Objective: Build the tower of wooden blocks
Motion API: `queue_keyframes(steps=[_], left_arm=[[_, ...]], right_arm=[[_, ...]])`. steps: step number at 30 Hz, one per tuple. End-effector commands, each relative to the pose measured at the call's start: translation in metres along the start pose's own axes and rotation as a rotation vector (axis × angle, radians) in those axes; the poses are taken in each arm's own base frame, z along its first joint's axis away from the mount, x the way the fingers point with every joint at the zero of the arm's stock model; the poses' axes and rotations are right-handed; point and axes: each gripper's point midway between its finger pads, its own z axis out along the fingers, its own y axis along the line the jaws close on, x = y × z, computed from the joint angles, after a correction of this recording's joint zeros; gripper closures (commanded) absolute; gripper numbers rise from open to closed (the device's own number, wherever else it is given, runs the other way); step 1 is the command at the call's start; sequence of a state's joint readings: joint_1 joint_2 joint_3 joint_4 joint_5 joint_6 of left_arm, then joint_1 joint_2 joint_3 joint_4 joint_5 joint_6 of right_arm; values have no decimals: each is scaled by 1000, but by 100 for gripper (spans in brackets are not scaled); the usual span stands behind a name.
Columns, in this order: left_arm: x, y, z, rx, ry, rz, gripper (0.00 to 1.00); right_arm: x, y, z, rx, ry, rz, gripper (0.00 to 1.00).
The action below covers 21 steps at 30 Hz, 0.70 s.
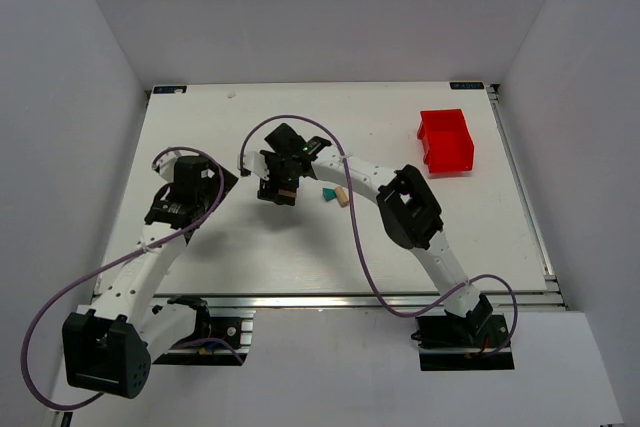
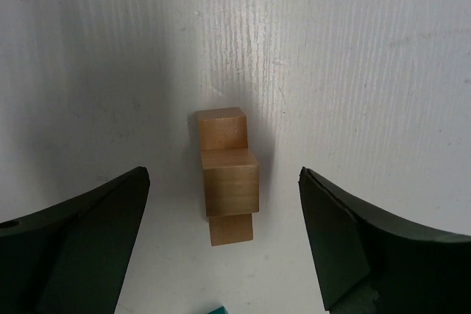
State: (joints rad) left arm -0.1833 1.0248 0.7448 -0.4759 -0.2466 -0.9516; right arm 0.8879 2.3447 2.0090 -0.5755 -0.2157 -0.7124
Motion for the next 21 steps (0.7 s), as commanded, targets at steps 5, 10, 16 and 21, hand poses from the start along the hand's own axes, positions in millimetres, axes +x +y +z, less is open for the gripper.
queue_keyframes(steps=[5,10,16,21], left_arm=[[-11,-4,-10,35,-52,-19,2],[-18,-4,-16,30,-79,-20,2],[-30,-9,-28,40,-114,-24,2],[-33,-29,-34,116,-108,37,2]], right_arm=[[-36,-19,-24,65,-85,-34,11],[-51,-23,-47,106,-140,-54,11],[-56,-26,-98,210,-241,-23,11],[-40,-34,-145,329,-309,56,11]])
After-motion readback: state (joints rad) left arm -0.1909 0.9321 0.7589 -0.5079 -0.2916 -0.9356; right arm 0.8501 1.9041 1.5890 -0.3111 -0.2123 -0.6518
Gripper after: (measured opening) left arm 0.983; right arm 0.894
